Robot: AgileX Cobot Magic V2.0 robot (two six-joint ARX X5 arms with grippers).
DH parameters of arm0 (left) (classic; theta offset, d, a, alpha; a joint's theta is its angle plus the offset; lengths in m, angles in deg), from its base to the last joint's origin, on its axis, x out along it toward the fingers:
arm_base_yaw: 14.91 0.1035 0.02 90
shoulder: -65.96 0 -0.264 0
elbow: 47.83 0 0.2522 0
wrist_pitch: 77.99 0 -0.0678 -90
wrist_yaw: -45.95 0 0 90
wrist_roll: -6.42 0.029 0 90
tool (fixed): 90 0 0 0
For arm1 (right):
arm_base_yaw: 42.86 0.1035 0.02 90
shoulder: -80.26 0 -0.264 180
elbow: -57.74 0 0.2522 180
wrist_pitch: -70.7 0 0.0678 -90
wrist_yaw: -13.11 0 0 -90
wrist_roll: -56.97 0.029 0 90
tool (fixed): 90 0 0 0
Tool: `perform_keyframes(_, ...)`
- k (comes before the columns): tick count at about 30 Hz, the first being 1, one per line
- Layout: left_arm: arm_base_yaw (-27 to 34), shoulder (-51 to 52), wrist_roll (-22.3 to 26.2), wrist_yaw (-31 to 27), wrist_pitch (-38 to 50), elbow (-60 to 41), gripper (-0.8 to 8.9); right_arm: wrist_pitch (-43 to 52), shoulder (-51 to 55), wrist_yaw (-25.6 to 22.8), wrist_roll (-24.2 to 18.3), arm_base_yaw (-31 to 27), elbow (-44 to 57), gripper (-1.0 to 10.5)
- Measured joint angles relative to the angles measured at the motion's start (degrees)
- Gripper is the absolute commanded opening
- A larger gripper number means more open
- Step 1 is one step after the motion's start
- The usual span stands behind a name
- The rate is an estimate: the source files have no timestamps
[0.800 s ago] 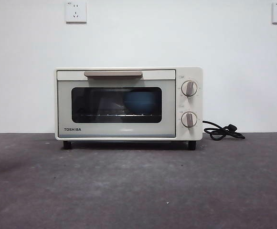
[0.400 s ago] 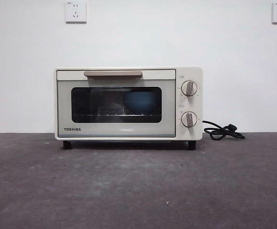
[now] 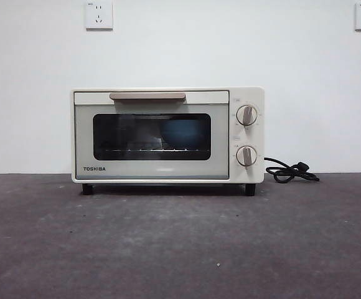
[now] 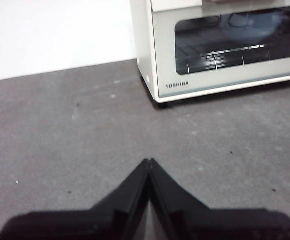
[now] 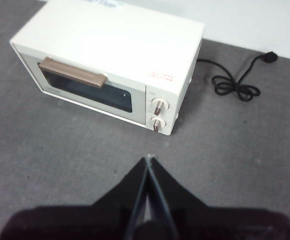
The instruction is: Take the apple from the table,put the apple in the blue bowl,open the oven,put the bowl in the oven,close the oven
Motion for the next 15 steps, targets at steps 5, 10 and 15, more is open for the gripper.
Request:
perform_keyframes(5,0.0,-0.79,0.0,0.0,-0.07,0.0,-0.04,-0.02,-2.12,-0.02,-0.02,0.0,0.0,0.0)
perform_keyframes(10,0.0,-1.66,-0.02,0.0,-0.07,0.0,-0.04,-0.02,-3.5,0.0,-0.02,0.0,0.0,0.0)
perform_keyframes(15,0.0,-2.62,-0.04,0.02,-0.09,0.0,-0.04,-0.02,-4.07,-1.25,-1.18,0.0,0.0,0.0)
